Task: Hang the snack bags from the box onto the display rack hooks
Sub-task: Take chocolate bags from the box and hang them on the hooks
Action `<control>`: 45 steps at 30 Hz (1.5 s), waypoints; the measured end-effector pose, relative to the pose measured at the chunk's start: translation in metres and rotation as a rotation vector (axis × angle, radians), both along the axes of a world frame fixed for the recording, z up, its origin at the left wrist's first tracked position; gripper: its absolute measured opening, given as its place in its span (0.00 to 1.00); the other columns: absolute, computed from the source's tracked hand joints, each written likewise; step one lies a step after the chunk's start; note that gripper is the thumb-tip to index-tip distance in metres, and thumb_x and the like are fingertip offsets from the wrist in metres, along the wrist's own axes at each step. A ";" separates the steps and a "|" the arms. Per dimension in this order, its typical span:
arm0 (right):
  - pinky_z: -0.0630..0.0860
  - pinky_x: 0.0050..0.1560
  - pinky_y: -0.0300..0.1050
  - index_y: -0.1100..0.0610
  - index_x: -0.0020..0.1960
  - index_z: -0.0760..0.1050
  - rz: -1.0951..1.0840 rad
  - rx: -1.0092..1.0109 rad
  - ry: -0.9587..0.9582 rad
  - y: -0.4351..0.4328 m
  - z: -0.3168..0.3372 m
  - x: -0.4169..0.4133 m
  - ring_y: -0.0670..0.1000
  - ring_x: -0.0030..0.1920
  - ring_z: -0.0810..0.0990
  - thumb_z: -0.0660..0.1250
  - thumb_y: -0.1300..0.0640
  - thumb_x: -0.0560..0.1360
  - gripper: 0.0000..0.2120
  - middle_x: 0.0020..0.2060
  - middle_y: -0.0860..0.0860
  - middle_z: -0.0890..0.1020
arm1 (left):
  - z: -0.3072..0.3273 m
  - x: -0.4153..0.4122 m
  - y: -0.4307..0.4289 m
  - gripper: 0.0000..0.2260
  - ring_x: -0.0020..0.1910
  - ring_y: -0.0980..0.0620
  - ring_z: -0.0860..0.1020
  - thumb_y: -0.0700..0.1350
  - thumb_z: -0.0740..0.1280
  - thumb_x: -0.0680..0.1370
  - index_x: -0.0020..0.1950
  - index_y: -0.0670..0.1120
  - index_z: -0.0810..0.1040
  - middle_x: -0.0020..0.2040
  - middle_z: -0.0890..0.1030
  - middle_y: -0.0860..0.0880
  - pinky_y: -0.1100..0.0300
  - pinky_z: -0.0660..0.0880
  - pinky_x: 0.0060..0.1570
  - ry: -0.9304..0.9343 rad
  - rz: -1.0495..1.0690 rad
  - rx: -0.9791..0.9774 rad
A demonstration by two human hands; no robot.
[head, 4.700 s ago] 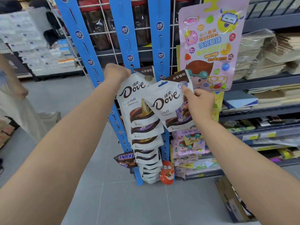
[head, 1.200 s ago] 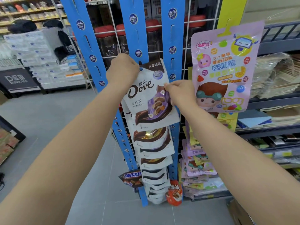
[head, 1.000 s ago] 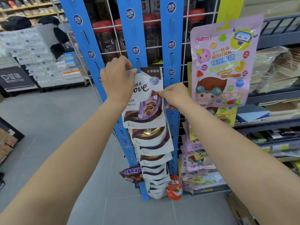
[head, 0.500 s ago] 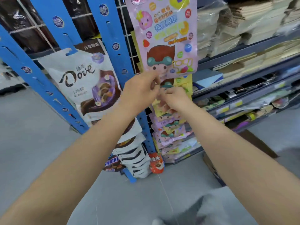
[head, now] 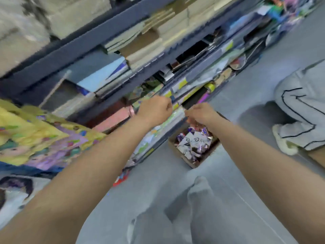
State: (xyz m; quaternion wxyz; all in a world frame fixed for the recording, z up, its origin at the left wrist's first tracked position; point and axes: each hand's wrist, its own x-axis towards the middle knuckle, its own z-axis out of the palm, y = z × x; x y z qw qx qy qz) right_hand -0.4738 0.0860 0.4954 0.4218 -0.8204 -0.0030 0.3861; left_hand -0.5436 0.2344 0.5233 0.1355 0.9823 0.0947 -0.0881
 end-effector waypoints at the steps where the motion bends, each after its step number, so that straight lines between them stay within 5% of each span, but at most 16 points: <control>1: 0.70 0.25 0.37 0.59 0.46 0.74 -0.022 -0.017 0.018 -0.014 -0.016 0.021 0.48 0.22 0.74 0.66 0.58 0.76 0.04 0.30 0.54 0.78 | -0.017 0.023 -0.012 0.10 0.49 0.43 0.78 0.44 0.57 0.79 0.51 0.46 0.78 0.49 0.80 0.45 0.56 0.70 0.40 0.026 -0.006 -0.010; 7: 0.70 0.30 0.39 0.54 0.36 0.70 -0.186 -0.086 0.138 -0.072 -0.118 0.103 0.49 0.27 0.72 0.65 0.57 0.76 0.11 0.30 0.52 0.75 | -0.127 0.129 -0.061 0.11 0.55 0.42 0.76 0.43 0.57 0.79 0.56 0.45 0.77 0.57 0.78 0.44 0.55 0.69 0.43 0.232 -0.038 -0.062; 14: 0.70 0.22 0.31 0.57 0.47 0.73 -0.345 -0.174 0.284 -0.107 -0.270 0.146 0.45 0.21 0.73 0.64 0.58 0.76 0.02 0.35 0.53 0.76 | -0.300 0.204 -0.073 0.15 0.56 0.40 0.76 0.40 0.60 0.76 0.62 0.42 0.73 0.58 0.77 0.41 0.50 0.75 0.51 0.478 -0.125 -0.055; 20: 0.73 0.33 0.42 0.54 0.36 0.69 -0.263 -0.253 0.314 -0.111 -0.417 0.165 0.52 0.34 0.75 0.62 0.61 0.76 0.10 0.43 0.56 0.76 | -0.456 0.219 -0.078 0.12 0.56 0.38 0.76 0.41 0.62 0.75 0.58 0.41 0.74 0.57 0.77 0.38 0.53 0.72 0.48 0.568 -0.086 -0.112; 22: 0.75 0.37 0.44 0.56 0.44 0.73 -0.258 -0.261 0.343 -0.109 -0.460 0.169 0.55 0.42 0.77 0.62 0.61 0.76 0.03 0.46 0.59 0.77 | -0.505 0.215 -0.080 0.15 0.58 0.38 0.75 0.42 0.63 0.75 0.61 0.41 0.74 0.60 0.76 0.38 0.50 0.74 0.54 0.586 -0.057 -0.142; 25: 0.78 0.50 0.49 0.62 0.61 0.73 -0.234 -0.301 0.356 -0.103 -0.525 0.176 0.61 0.56 0.79 0.61 0.61 0.76 0.15 0.55 0.61 0.79 | -0.568 0.211 -0.081 0.19 0.63 0.39 0.72 0.40 0.63 0.76 0.66 0.41 0.71 0.65 0.73 0.38 0.49 0.71 0.62 0.615 -0.028 -0.167; 28: 0.76 0.60 0.53 0.63 0.66 0.69 -0.168 -0.353 0.383 -0.094 -0.579 0.182 0.60 0.61 0.76 0.62 0.61 0.75 0.19 0.62 0.61 0.75 | -0.622 0.207 -0.078 0.21 0.65 0.38 0.70 0.37 0.62 0.76 0.69 0.41 0.68 0.66 0.71 0.37 0.49 0.69 0.64 0.650 0.047 -0.230; 34: 0.63 0.71 0.48 0.56 0.75 0.51 -0.267 -0.481 0.293 -0.089 -0.654 0.203 0.57 0.72 0.62 0.63 0.60 0.76 0.33 0.75 0.56 0.54 | -0.681 0.209 -0.074 0.25 0.67 0.41 0.69 0.35 0.60 0.79 0.74 0.43 0.58 0.70 0.69 0.41 0.54 0.68 0.63 0.706 0.301 -0.381; 37: 0.70 0.65 0.45 0.57 0.72 0.58 -0.331 -0.376 0.275 -0.089 -0.667 0.204 0.54 0.65 0.70 0.64 0.60 0.75 0.28 0.66 0.54 0.69 | -0.692 0.204 -0.072 0.16 0.58 0.43 0.76 0.39 0.63 0.78 0.66 0.40 0.72 0.63 0.76 0.42 0.56 0.72 0.55 0.706 0.436 -0.471; 40: 0.73 0.59 0.44 0.60 0.68 0.67 -0.187 -0.513 0.198 -0.092 -0.664 0.197 0.56 0.62 0.75 0.66 0.57 0.74 0.24 0.62 0.56 0.75 | -0.691 0.200 -0.070 0.09 0.54 0.45 0.77 0.39 0.66 0.77 0.55 0.38 0.79 0.53 0.79 0.41 0.57 0.72 0.56 0.657 0.506 -0.508; 42: 0.74 0.59 0.44 0.62 0.65 0.70 -0.180 -0.540 0.136 -0.097 -0.654 0.191 0.56 0.61 0.76 0.67 0.58 0.74 0.21 0.60 0.57 0.77 | -0.684 0.195 -0.069 0.04 0.49 0.46 0.75 0.40 0.65 0.78 0.46 0.40 0.77 0.46 0.76 0.43 0.57 0.73 0.53 0.659 0.498 -0.544; 45: 0.77 0.57 0.47 0.61 0.62 0.74 -0.292 -0.506 0.139 -0.105 -0.627 0.180 0.56 0.57 0.79 0.69 0.57 0.72 0.20 0.57 0.57 0.79 | -0.661 0.185 -0.063 0.14 0.42 0.50 0.68 0.40 0.61 0.79 0.34 0.45 0.65 0.38 0.70 0.44 0.63 0.63 0.36 0.638 0.504 -0.560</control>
